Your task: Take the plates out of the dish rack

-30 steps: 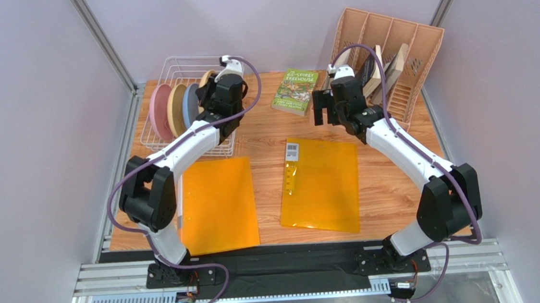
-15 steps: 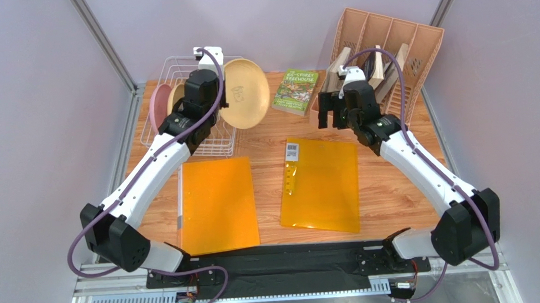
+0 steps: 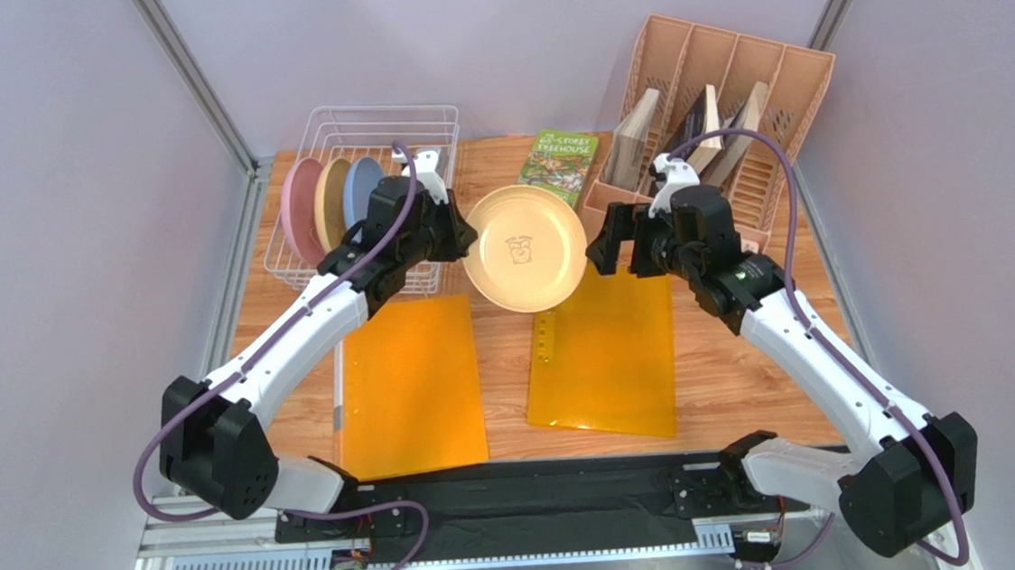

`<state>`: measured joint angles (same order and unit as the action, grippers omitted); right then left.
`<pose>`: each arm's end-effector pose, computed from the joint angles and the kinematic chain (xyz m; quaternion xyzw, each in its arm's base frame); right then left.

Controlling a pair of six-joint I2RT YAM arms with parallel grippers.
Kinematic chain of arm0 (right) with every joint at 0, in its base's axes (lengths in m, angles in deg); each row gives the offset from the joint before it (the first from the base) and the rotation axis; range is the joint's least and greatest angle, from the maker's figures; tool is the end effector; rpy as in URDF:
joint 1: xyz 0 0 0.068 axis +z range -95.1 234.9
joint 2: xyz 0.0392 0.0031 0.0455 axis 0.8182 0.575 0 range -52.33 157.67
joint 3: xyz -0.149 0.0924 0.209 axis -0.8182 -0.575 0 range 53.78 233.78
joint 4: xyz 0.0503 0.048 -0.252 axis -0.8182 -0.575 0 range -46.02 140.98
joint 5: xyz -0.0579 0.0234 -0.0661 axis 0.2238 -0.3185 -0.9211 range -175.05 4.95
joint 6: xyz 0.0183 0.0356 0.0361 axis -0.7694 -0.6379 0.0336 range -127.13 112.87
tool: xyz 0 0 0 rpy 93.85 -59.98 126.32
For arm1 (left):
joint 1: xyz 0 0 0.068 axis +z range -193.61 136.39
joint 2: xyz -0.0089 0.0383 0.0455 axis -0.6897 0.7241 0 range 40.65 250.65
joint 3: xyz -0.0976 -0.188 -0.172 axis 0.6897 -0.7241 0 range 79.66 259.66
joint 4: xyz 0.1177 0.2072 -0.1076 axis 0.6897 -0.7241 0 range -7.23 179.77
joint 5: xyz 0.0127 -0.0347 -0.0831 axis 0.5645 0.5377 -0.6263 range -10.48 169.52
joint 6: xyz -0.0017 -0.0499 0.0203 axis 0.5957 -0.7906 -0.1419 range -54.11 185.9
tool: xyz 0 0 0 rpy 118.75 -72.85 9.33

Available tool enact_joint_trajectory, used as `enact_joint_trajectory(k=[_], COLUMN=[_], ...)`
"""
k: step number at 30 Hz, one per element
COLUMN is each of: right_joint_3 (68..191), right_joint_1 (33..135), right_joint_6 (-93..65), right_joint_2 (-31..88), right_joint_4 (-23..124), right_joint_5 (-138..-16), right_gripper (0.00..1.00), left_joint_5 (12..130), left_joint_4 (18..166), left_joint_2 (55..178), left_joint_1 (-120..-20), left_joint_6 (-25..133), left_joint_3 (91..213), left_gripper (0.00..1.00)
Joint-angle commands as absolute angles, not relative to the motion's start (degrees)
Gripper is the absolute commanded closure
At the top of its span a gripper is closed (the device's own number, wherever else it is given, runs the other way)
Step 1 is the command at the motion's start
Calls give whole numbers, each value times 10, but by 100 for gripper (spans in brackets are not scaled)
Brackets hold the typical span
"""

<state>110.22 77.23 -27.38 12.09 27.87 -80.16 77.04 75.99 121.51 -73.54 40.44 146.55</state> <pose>0.2308 0.0980 0.3205 -0.0368 0.8694 0.2130 0.4443 0.2828 -0.1646 0.3223 0.0446 0.8547 -0.2565 0.4490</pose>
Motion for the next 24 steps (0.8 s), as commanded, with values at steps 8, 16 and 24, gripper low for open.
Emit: enact_joint_trajectory(k=[8,16,24], right_joint_3=[1077,1076,1022], right_joint_1=[771,770,710], right_joint_6=[-306,-316,-394], right_joint_2=[139,151,47], right_joint_4=[363,384,241], right_joint_5=[-709,-712,-870], right_gripper=[2,100,100], left_joint_5=[687,679,716], left_joint_4=[852,863,842], left_joint_2=[1166,1179,1163], left_joint_1=[-739,-749,-749], left_joint_6=[334,341,390], left_joint_3=[1446,1443,1434], left_gripper=[100,100,36])
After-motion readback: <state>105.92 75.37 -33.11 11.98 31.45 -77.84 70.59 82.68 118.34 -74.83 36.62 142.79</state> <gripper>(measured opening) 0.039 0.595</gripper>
